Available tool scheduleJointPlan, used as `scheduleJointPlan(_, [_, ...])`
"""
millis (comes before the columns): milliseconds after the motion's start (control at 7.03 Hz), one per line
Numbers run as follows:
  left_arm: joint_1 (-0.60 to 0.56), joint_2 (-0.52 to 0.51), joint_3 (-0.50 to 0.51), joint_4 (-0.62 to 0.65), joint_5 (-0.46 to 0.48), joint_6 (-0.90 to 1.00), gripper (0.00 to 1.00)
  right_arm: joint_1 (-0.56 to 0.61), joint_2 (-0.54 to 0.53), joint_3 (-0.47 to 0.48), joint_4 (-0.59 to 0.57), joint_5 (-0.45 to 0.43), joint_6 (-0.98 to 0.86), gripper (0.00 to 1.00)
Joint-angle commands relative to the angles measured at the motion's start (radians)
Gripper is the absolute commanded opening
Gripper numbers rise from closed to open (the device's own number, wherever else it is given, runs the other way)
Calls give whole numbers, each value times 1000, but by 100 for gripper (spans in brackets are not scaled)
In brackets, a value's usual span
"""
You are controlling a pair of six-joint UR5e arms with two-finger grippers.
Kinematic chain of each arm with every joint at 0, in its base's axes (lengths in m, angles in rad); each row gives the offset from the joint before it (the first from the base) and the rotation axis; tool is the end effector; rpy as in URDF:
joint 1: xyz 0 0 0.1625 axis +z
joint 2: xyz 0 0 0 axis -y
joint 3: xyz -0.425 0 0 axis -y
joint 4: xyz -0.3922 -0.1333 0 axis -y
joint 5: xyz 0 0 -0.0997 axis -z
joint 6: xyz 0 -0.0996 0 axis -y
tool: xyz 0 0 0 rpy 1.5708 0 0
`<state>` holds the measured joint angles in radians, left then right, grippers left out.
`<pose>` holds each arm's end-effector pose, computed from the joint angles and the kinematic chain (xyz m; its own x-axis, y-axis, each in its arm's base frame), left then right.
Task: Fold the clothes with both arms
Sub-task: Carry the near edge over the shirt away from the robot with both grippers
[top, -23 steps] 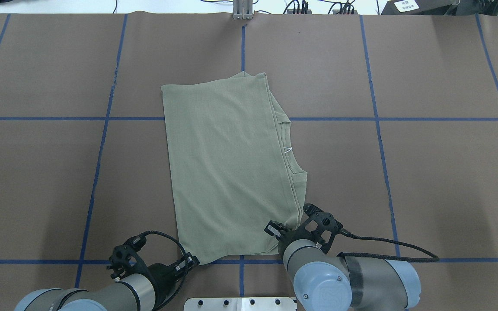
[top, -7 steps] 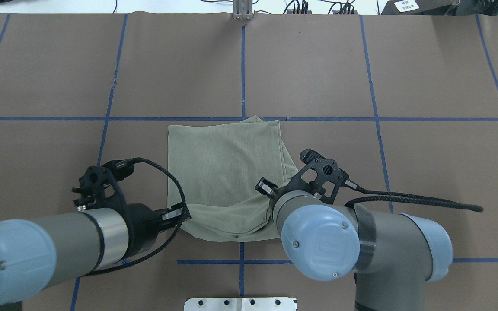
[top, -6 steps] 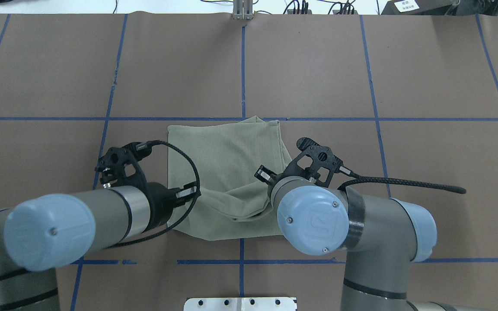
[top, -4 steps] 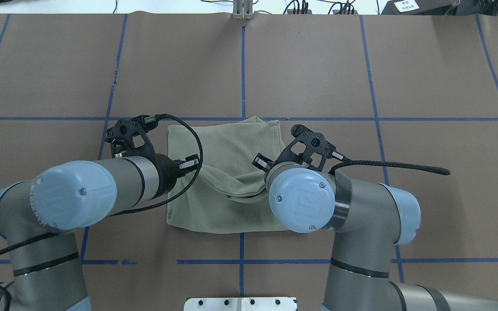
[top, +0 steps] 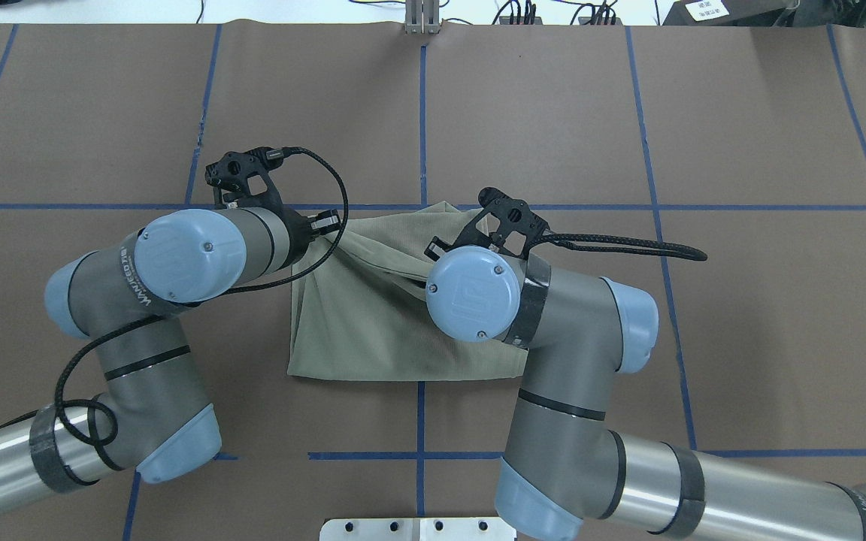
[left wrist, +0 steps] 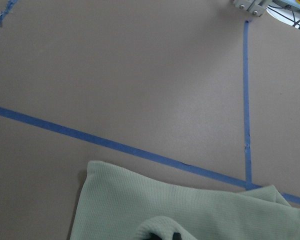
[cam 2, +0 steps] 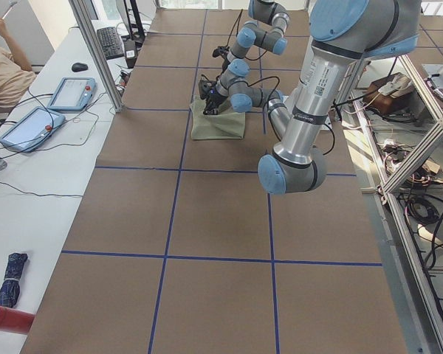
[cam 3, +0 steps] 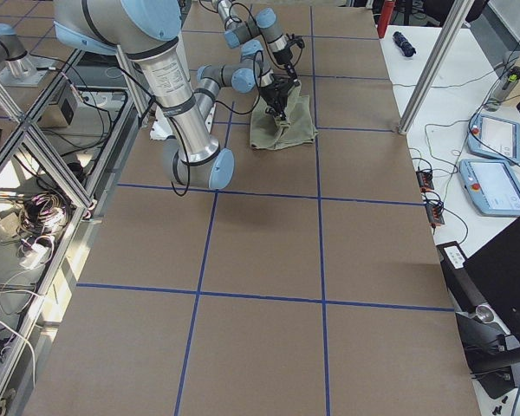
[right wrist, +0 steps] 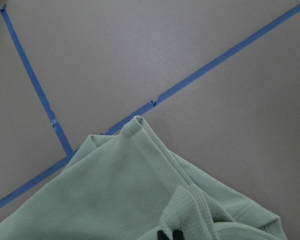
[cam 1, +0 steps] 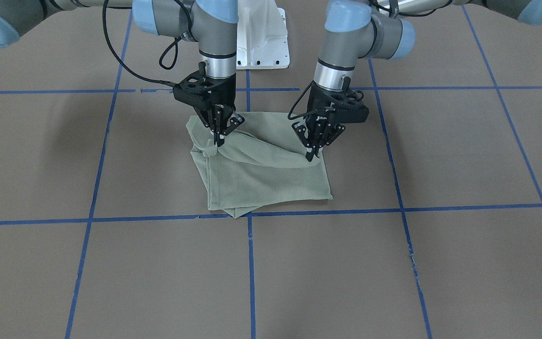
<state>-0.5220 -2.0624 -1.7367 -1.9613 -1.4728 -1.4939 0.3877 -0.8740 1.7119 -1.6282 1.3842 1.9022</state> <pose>0.4893 -0.4465 0.2606 0.4753 -0.1852 -0.8601 0.5348 0.8371 0.1153 -0.5674 -0.3956 0.1963 0.4618 0.5340 0.7082 -0.6796 0.7261 -0.1043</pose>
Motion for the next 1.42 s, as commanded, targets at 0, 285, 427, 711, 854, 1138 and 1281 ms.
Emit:
scheduleJointPlan(0, [-18, -12, 121, -86, 2, 26, 0, 35, 42, -156, 129, 4, -32, 0])
scheduleJointPlan(285, [-16, -12, 132, -87, 2, 26, 0, 72, 43, -170, 130, 45, -64, 0])
scheduleJointPlan(427, [-16, -18, 132, -87, 0, 26, 0, 85, 43, -179, 130, 47, -68, 0])
scheduleJointPlan(711, [-18, -24, 128, -88, 0, 105, 98, 100, 44, -192, 130, 45, -157, 99])
scheduleJointPlan(854, [-30, -22, 99, -87, -17, 201, 100, 108, 61, -187, 131, 55, -220, 100])
scheduleJointPlan(1138, [-122, -7, 50, -83, -237, 347, 100, 125, 92, -157, 120, 169, -277, 100])
scheduleJointPlan(1281, [-122, -7, 48, -83, -238, 356, 100, 106, 89, -153, 120, 170, -293, 100])
